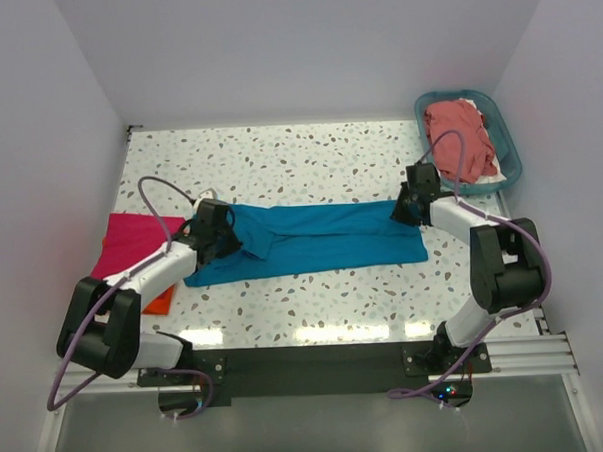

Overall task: Fold and stack the t-shirts
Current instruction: Fold the tshirt

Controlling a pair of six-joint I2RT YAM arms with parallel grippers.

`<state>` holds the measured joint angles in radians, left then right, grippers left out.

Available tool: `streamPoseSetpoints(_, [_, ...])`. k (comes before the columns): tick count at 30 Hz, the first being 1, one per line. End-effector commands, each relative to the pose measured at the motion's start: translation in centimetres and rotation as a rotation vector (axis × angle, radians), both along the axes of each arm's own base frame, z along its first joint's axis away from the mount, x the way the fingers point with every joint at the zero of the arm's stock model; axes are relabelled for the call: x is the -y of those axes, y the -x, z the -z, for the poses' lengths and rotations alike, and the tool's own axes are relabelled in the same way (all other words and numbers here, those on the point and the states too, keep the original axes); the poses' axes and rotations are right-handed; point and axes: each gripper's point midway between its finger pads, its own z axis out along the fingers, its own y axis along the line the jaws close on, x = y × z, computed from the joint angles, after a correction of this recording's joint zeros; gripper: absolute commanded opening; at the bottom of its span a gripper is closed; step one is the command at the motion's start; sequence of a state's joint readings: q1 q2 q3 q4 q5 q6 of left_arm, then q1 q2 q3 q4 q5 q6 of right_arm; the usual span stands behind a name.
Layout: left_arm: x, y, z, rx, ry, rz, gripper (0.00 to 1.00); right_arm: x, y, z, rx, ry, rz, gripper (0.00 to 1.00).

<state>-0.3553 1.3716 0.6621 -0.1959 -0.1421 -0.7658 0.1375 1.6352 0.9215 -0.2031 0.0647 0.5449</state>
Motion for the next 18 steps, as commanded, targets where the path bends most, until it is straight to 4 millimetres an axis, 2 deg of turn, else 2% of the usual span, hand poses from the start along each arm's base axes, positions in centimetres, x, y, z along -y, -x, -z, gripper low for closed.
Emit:
streamPoseSetpoints(1, [0.0,-2.6,-4.8,0.119,0.030,-0.059,0.22,0.5,-1.5,-2.8,0.069,0.035,0.005,0.24])
streamPoseSetpoints(4, [-0.9,-2.6,-4.2,0.102,0.029,-0.146,0.34,0.2,-1.6,-1.2,0.026,0.038,-0.004,0.25])
streamPoseSetpoints(8, [-1.2,-3.7,-1.5,0.050,0.036,-0.217,0.33,-0.3,-1.3,1.0,-0.026,0.041,-0.006,0.25])
streamPoseSetpoints(9, [-1.1,-4.5,0.1,0.000,0.018,-0.224,0.33,-0.3,-0.9,1.6,-0.048,0.039,-0.005,0.25])
streamPoseSetpoints(11, [-1.6,-5.7,1.7,-0.049,0.008,-0.238,0.28,-0.5,-0.1,2.1,-0.070,0.020,0.000,0.25])
streamPoseSetpoints(12, [-1.4,-7.1,2.7,-0.070,0.002,-0.237,0.26,-0.9,0.2,1.9,-0.064,-0.010,0.004,0.25])
streamPoseSetpoints(14, [-1.5,-8.8,3.2,-0.070,-0.008,-0.232,0.21,-1.1,1.8,2.5,-0.083,-0.042,0.014,0.25])
streamPoseSetpoints(15, [-1.1,-10.9,3.4,-0.061,-0.011,-0.227,0.20,-1.8,2.2,2.5,-0.073,-0.083,0.004,0.25])
streamPoseSetpoints(16, [-1.1,-12.0,3.4,-0.057,-0.034,-0.206,0.19,-2.2,3.7,2.8,-0.084,-0.126,0.015,0.25])
streamPoseSetpoints(17, [-1.2,-13.3,3.4,-0.054,-0.046,-0.197,0.19,-2.9,4.2,2.8,-0.072,-0.152,0.007,0.25])
streamPoseSetpoints(18, [-0.6,-16.0,3.4,-0.048,-0.056,-0.181,0.18,-3.4,5.0,2.8,-0.069,-0.170,0.001,0.25])
